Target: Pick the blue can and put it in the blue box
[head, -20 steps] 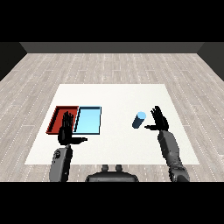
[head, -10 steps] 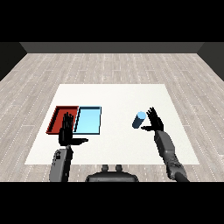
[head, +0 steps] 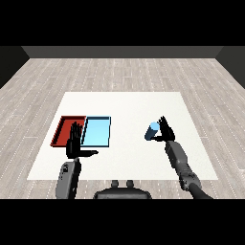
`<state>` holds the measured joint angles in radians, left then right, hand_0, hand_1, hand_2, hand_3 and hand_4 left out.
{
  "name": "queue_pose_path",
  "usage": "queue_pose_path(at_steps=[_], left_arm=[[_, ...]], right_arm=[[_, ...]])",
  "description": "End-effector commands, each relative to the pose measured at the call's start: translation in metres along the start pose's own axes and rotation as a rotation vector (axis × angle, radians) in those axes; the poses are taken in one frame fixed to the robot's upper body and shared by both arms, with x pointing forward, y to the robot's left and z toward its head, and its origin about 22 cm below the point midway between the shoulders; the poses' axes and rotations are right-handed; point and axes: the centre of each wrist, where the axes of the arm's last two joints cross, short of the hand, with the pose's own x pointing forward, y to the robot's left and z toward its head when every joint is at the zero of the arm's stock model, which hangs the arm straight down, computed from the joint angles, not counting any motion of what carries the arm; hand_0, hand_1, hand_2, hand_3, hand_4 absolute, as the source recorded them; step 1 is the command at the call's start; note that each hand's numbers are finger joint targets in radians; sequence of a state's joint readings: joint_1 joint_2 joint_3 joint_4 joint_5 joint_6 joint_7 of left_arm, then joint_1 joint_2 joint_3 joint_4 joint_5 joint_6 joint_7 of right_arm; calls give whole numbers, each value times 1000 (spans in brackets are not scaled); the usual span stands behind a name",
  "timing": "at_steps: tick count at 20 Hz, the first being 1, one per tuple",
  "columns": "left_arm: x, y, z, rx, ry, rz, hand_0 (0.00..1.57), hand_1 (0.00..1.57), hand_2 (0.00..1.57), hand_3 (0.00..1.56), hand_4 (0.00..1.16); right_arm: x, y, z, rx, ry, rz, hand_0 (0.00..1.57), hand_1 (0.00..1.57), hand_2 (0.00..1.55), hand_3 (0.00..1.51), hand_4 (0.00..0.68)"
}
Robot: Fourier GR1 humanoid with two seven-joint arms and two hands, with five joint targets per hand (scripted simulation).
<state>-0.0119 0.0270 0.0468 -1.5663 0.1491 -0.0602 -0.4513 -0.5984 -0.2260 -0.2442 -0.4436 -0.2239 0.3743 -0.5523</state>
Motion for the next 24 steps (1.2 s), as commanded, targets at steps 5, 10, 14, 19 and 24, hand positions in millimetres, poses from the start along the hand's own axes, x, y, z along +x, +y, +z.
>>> queue_pose_path(at_steps=[5,10,14,19,24], left_arm=[[-7,7,5,3,14,-29,0,0,0,0,0],[-3,23,9,22,-14,-22,0,0,0,0,0],[7,3,8,-4,-2,-11,0,0,0,0,0],[-7,14,9,6,0,-17,0,0,0,0,0],[16,22,0,3,-17,-12,0,0,0,0,0]], right_arm=[[26,9,-25,18,-3,-1,0,0,0,0,0],[-11,19,-7,41,9,-14,0,0,0,0,0],[-4,26,-16,42,16,19,0,0,0,0,0],[0,29,-28,32,29,12,0,0,0,0,0],[-5,38,-29,68,42,-10,0,0,0,0,0]])
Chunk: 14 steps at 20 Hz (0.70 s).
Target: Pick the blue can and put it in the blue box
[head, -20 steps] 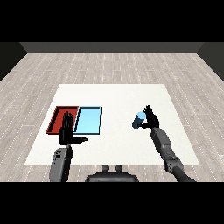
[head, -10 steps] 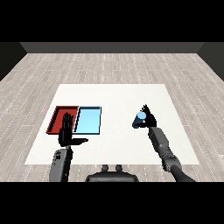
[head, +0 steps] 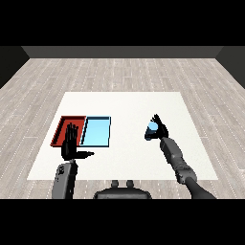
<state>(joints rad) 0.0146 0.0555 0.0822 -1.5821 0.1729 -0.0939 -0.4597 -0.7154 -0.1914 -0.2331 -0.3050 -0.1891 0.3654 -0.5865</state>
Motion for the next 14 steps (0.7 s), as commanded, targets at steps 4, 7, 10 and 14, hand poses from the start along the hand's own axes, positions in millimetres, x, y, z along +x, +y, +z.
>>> queue_pose_path(at_steps=[4,7,10,14], left_arm=[[7,9,-18,16,-6,1,0,0,0,0,0],[9,-27,-7,-8,17,10,0,0,0,0,0],[0,-17,1,9,6,-2,0,0,0,0,0],[-3,-6,3,-5,-18,4,0,0,0,0,0]], right_arm=[[-16,17,5,-36,17,43,0,0,0,0,0],[-11,5,6,-80,14,86,1340,1340,1394,1332,397],[3,24,-15,-99,50,162,1563,1563,1481,1445,659],[3,15,-7,-83,74,180,1559,1559,1492,1443,678]])
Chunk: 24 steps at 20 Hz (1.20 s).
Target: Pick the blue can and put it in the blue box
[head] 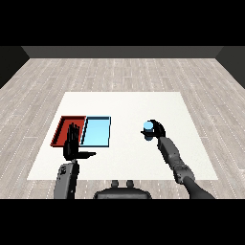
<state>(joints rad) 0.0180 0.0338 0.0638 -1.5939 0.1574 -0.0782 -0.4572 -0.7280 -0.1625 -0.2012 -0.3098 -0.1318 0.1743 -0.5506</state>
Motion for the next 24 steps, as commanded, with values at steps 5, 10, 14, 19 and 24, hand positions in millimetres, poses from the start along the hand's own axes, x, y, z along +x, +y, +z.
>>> queue_pose_path(at_steps=[5,10,14,19,24], left_arm=[[4,-13,-15,-12,-1,8,0,0,0,0,0],[-7,-5,1,-56,28,-41,0,0,0,0,0],[-34,-27,20,-99,74,-16,0,0,0,0,0],[-24,-53,-3,-141,107,23,0,0,0,0,0],[-27,-56,-11,-153,164,60,0,0,0,0,0]], right_arm=[[17,0,-12,15,-41,50,1540,1540,1475,1424,662],[28,-14,-7,20,-95,57,1491,1491,1451,1408,652],[54,3,-24,40,-172,48,1481,1481,1455,1415,646],[72,22,-28,101,-305,56,1458,1458,1434,1411,660],[66,81,-9,109,-320,36,1434,1434,1439,1421,666]])
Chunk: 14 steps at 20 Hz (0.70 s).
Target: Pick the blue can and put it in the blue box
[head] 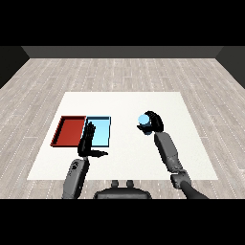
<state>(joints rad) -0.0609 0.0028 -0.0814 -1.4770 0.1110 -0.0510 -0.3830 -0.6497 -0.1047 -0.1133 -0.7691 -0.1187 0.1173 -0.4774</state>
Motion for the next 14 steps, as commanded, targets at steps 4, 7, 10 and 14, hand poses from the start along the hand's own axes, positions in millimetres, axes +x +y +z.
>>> queue_pose_path(at_steps=[4,7,10,14], left_arm=[[-12,-14,-22,-18,52,11,0,0,0,0,0],[-18,-15,-1,-44,50,2,0,0,0,0,0],[3,-39,-26,-81,42,33,0,0,0,0,0],[-16,-49,-27,-88,69,-17,0,0,0,0,0]], right_arm=[[15,83,16,14,-49,-25,1434,1434,1439,1421,666],[24,102,31,19,-37,-19,1429,1429,1451,1423,660],[24,94,44,28,-49,-16,1424,1424,1425,1403,652],[41,82,31,36,-51,-7,1423,1423,1438,1409,666]])
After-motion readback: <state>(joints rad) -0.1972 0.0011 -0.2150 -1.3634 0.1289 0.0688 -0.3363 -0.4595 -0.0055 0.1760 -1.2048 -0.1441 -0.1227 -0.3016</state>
